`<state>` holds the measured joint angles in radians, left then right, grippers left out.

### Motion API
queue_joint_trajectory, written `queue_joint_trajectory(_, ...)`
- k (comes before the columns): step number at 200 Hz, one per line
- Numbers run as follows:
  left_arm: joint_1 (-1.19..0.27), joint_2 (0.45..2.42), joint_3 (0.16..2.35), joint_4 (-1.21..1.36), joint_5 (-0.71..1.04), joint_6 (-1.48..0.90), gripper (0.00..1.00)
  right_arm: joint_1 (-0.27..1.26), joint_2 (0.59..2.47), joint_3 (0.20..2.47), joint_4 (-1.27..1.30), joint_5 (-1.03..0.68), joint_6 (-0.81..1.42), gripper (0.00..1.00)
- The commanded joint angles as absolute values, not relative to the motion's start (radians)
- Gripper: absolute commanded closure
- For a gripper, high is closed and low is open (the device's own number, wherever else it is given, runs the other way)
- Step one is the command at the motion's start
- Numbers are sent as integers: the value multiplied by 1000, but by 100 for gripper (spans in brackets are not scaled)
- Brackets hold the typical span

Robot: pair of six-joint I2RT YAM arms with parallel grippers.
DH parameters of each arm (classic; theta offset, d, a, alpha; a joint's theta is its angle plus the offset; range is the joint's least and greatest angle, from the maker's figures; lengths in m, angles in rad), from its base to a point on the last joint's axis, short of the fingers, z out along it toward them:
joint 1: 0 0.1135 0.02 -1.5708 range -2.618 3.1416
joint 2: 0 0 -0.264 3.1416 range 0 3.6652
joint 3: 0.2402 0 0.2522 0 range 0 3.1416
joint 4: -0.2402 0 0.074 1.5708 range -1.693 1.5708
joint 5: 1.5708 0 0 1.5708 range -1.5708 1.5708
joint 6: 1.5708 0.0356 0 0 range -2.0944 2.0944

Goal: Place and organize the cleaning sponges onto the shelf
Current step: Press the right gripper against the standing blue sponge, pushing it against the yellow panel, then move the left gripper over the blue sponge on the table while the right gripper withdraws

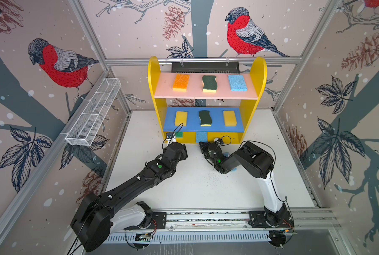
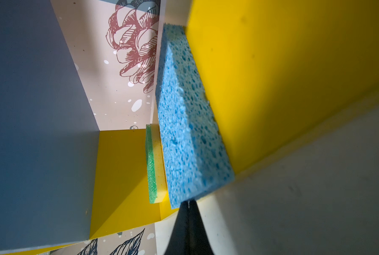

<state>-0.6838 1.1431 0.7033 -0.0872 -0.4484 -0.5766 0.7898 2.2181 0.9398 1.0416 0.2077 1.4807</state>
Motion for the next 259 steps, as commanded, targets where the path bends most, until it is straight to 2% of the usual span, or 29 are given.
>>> queue_joint_trajectory(1,-681,1138,695,-69,-457,-591,28,782,2239,943,847,240,1475,98)
queue_joint_trajectory(50,-681,1154,678,-43,-436,-602,28,768,2236,961,820,264,1458,98)
queue_joint_trajectory(160,-681,1183,669,-25,-431,-614,29,756,2279,1012,820,194,1438,98)
queue_joint_trajectory(221,-681,1159,671,-69,-485,-597,25,791,2128,917,793,212,1357,97)
queue_joint_trajectory(259,-681,1118,666,-109,-464,-572,20,792,2000,896,701,149,1235,90)
